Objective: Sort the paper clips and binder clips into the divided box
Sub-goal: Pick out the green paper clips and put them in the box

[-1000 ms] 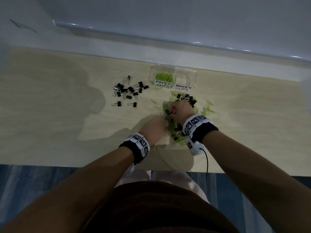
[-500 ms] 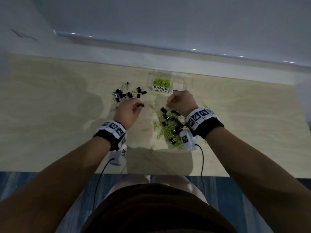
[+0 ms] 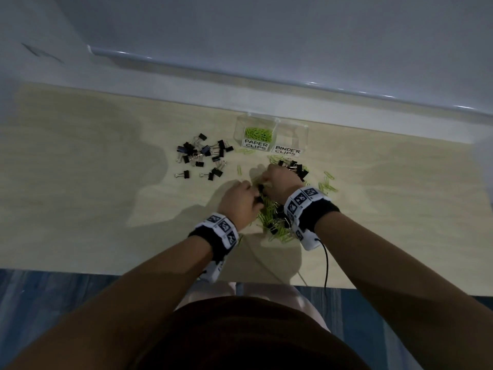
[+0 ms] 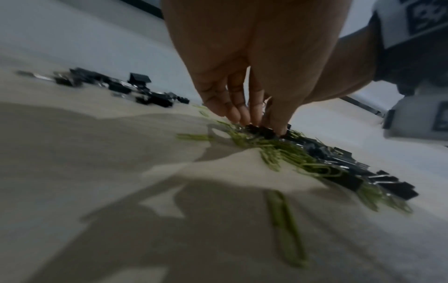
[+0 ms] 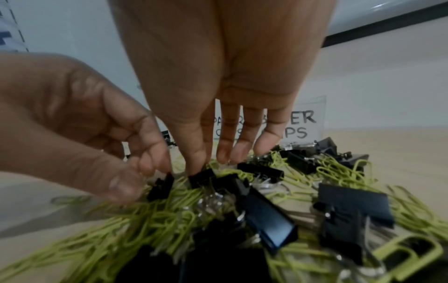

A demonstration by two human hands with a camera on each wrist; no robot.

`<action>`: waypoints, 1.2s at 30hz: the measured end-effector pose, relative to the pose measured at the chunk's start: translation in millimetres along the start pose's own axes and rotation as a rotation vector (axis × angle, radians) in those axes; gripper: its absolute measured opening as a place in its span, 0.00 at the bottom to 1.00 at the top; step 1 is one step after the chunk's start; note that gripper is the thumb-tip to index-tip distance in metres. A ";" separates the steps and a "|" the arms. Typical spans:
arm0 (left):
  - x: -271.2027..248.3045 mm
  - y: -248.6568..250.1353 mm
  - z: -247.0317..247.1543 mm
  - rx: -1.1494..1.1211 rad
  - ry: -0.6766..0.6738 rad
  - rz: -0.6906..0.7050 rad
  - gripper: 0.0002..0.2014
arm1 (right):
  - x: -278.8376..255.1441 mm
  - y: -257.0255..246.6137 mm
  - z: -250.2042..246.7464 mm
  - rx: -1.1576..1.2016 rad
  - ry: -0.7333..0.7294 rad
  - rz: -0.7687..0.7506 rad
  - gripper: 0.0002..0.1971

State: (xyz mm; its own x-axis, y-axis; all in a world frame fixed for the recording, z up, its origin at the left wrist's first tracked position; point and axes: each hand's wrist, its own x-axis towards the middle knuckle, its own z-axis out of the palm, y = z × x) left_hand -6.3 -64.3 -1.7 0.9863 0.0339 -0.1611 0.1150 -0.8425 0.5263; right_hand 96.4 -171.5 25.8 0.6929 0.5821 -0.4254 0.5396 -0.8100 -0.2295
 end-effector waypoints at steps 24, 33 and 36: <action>49.4 -54.7 -58.9 0.169 0.100 0.037 0.17 | 1.1 -28.2 -15.7 0.040 -0.171 0.001 0.09; 81.8 -37.0 -31.3 0.219 -0.155 0.115 0.26 | -18.6 -15.9 3.7 0.166 -0.051 -0.087 0.08; 67.1 -41.1 -24.8 0.239 -0.114 0.208 0.24 | -18.1 -1.9 -1.5 0.257 -0.014 0.020 0.11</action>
State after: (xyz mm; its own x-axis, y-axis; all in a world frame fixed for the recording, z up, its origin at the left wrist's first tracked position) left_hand 58.0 -14.0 -13.4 0.9646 -0.2008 -0.1707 -0.1313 -0.9276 0.3496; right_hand 83.6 -180.4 35.3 0.6945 0.5664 -0.4437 0.3856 -0.8136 -0.4351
